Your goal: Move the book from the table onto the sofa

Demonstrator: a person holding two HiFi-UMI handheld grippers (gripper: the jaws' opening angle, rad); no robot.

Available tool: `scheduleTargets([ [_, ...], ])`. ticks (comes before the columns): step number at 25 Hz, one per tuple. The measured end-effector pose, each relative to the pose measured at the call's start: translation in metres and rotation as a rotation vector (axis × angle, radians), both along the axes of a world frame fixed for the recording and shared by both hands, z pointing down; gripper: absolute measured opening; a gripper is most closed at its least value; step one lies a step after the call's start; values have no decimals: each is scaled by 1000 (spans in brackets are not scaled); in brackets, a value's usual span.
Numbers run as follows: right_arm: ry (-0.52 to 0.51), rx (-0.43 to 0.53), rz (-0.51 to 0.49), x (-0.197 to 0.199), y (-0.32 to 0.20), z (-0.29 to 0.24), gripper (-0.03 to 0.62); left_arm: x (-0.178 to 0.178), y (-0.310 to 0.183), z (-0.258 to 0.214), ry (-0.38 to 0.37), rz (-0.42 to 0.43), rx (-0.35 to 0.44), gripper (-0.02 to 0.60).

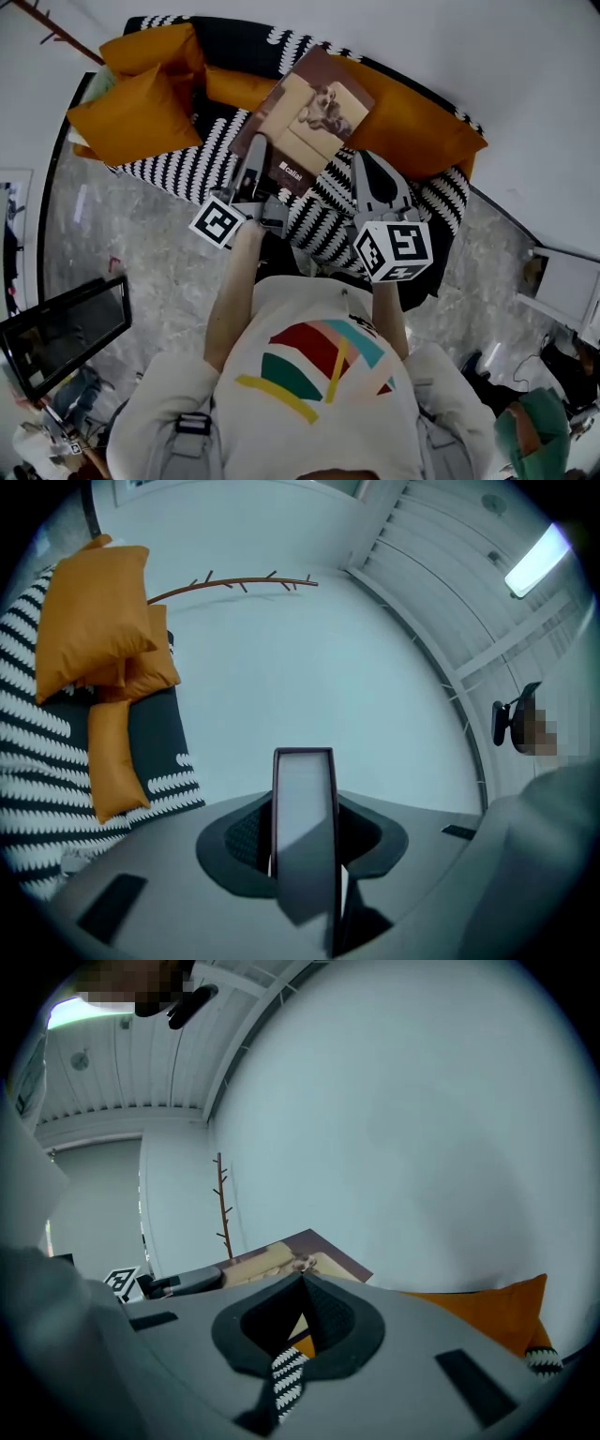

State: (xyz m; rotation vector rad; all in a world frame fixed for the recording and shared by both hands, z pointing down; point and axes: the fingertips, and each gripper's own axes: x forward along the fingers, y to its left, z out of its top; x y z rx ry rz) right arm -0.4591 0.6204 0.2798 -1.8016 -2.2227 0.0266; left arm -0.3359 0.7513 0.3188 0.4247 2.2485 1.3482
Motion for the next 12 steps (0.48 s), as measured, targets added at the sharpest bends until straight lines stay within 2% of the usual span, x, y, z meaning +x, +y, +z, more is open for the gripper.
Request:
scheduleTargets([
  [4,20,80,40,1,62,20,8,9,64,47,41,15,52,153],
  [7,62,137,35,17,114,42,8,19,111,81,92,48,76,152],
  [12,154,247,-10,54,181,91,8,42,158,148,212,163,102,152],
])
